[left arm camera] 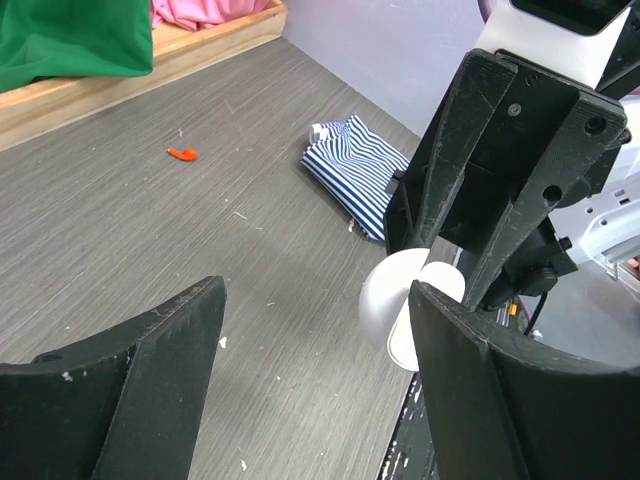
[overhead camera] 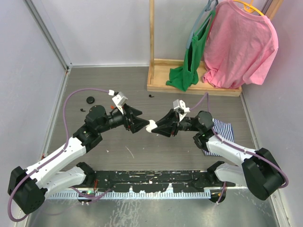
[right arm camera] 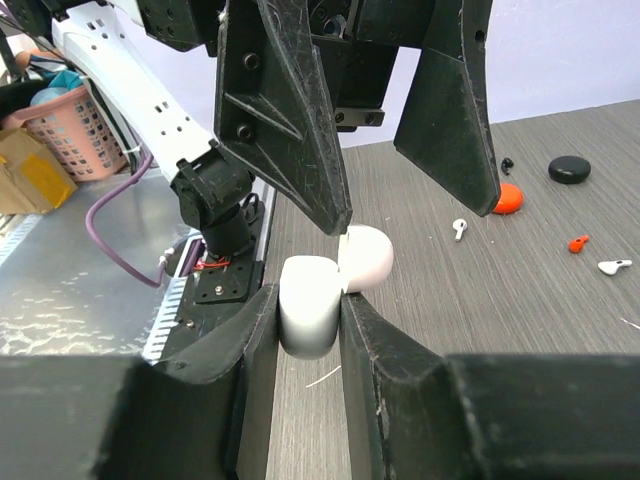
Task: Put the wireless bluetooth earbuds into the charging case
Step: Open the charging case, then adjust the charging case.
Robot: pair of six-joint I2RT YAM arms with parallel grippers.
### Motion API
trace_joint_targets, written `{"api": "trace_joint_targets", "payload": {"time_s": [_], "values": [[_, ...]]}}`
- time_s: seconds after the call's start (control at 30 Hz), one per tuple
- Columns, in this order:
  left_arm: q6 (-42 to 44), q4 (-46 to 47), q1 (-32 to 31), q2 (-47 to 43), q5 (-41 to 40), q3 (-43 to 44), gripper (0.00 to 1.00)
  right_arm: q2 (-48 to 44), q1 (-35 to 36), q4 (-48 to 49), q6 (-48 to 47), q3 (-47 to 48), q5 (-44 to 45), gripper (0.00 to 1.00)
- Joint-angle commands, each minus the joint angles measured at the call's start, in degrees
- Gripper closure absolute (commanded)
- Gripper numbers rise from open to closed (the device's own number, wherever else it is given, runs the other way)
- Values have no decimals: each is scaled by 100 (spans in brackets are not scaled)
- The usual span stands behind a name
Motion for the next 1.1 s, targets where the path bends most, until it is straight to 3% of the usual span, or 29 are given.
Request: {"api": "trace_joint_targets", "payload": {"time_s": [0.0,0.5,0.73,1.07], "values": [[-51,135,41,-176,-26,-4,24,-106,25,859,-74,-72,22,98],[-259,551,41,-246,575,-182,28,44,25,1071,86,-54,29,99],[-316,814,45,-2,752,-68,42,216,34,1351,314,-26,-145,99],[-344,1091,41,263,1281,-12,52,289,32,1378,390,18,-210,99]]}}
